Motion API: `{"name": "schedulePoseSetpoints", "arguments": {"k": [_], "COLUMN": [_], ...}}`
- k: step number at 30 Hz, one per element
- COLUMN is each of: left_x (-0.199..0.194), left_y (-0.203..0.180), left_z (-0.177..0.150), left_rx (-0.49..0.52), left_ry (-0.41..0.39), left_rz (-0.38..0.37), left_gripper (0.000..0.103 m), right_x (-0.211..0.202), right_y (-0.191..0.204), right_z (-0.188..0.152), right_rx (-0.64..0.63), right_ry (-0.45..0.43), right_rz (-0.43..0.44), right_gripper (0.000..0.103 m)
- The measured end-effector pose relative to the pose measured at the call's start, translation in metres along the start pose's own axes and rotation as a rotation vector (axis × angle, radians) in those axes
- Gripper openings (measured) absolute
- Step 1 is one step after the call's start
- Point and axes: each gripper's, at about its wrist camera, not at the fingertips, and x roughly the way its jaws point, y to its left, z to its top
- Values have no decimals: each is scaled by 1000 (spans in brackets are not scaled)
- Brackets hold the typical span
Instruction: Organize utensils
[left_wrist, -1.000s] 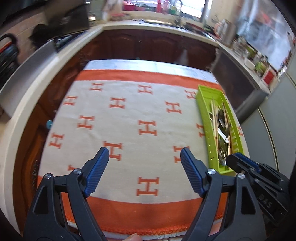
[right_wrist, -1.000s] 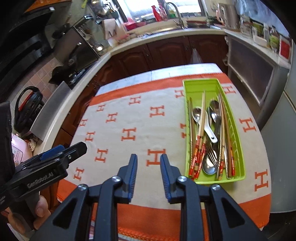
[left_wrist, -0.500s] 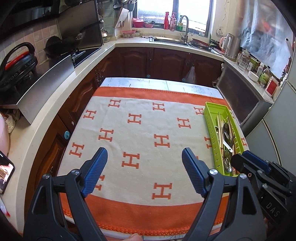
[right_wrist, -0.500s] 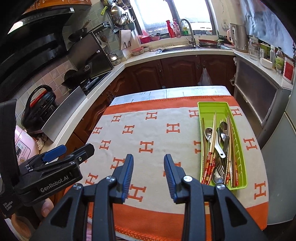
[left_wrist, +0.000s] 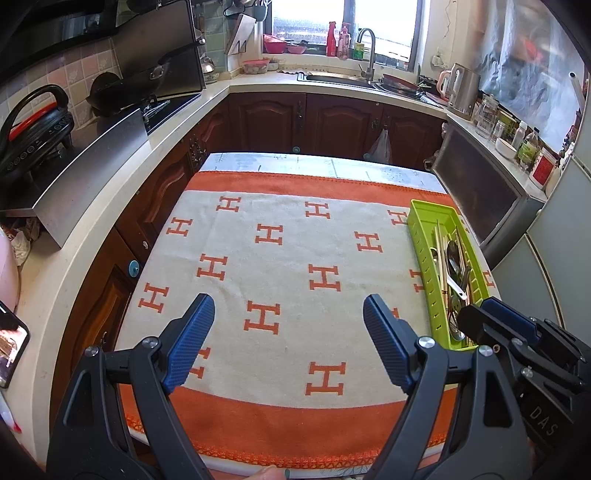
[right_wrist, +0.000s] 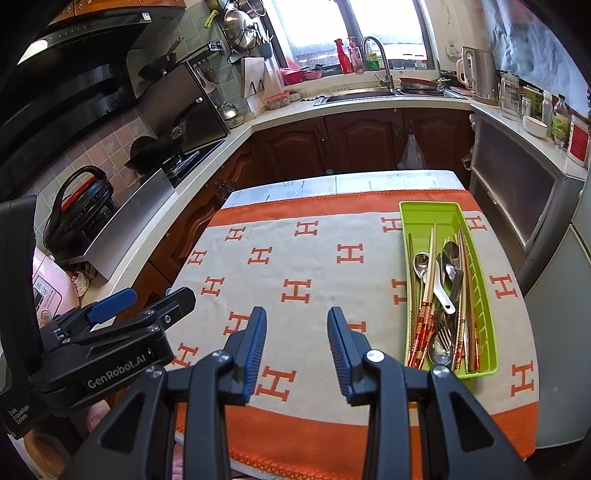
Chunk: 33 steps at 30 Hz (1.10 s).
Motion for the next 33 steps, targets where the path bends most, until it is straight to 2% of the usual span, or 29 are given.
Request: {"name": "schedulePoseSetpoints", "arguments": {"k": [33], "left_x": [8], "left_y": [8], "left_z": [-2], "left_rx": [10], "left_ry": [9], "left_rz": [3], "left_gripper": [81], "right_x": [5], "right_y": [5], "right_z": [0], "right_rx": [1], "right_ry": [4], "right_rz": [2], "right_gripper": [34]}}
